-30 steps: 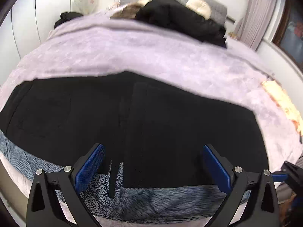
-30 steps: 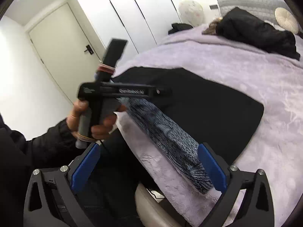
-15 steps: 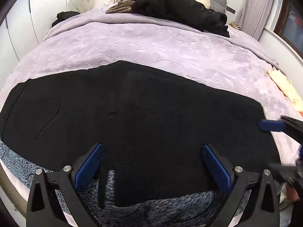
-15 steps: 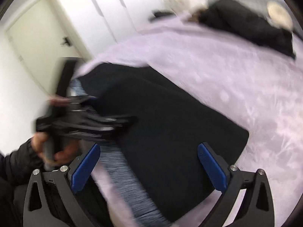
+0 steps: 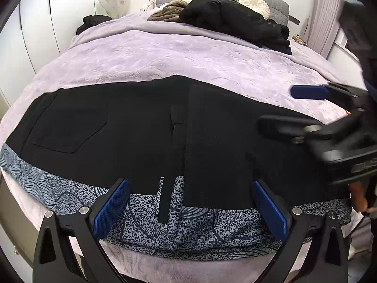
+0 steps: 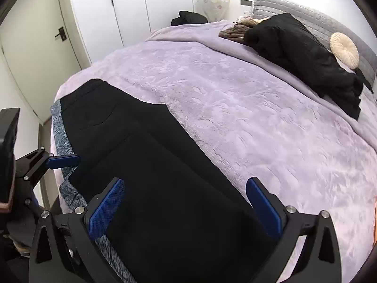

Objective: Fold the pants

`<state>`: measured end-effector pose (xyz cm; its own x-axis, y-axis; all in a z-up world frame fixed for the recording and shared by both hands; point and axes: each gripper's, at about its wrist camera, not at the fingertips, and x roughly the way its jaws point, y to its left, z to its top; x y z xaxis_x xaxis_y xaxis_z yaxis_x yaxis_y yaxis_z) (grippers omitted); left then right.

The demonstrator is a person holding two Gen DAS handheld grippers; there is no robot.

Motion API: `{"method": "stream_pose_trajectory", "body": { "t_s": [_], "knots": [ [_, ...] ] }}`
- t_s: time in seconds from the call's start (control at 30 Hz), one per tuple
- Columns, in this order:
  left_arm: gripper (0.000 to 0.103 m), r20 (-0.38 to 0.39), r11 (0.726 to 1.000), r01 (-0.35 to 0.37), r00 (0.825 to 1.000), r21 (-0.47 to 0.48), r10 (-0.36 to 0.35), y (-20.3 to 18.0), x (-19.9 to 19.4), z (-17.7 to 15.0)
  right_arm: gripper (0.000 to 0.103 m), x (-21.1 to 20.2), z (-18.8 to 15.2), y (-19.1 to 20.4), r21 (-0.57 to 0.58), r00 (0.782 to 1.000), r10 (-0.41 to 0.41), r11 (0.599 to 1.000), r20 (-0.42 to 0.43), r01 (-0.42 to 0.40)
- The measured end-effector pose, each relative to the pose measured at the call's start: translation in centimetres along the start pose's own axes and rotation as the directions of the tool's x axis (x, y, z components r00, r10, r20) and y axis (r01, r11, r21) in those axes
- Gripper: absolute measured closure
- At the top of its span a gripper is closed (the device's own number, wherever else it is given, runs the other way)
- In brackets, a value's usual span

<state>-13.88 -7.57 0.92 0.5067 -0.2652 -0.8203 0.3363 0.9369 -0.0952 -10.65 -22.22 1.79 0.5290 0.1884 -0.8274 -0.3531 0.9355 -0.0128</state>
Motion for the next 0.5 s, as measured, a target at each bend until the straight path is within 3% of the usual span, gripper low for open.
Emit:
{"method": "stream_pose_trajectory", "body": {
  "t_s": [0.07,0.13,0.2,0.3,0.4,0.5],
  "knots": [
    [0.0,0.002,1.0,0.004,1.0,0.001,-0.004,0.0,0.2,0.2,0.0,2.8,1.1,0.4,-0.061,0.987,-0.126,0.991,-0.1,0.12],
    [0.0,0.001,1.0,0.005,1.0,0.005,-0.005,0.1,0.3,0.5,0.0,3.7,1.8,-0.8,0.022,0.986,-0.097,0.995,-0.135,0.101],
    [0.0,0.009,1.0,0.012,1.0,-0.004,-0.012,0.2,-0.3,0.5,0.0,2.5,2.3,-1.8,0.094,0.987,-0.123,0.987,-0.101,0.132],
    [0.0,0.037,1.0,0.014,0.999,-0.02,-0.013,1.1,-1.5,0.6,0.0,0.6,2.5,-1.0,0.051,0.992,-0.123,0.991,-0.027,0.124],
    [0.0,0.057,0.999,0.021,0.998,-0.04,-0.019,2.1,-2.1,0.6,0.0,1.0,2.9,1.0,-0.018,0.997,-0.06,0.998,-0.039,0.059],
    [0.0,0.031,0.999,-0.018,0.999,-0.048,0.019,2.6,-1.2,0.4,0.0,2.8,3.0,2.4,-0.086,0.993,-0.094,0.992,-0.073,0.088]
  ]
}}
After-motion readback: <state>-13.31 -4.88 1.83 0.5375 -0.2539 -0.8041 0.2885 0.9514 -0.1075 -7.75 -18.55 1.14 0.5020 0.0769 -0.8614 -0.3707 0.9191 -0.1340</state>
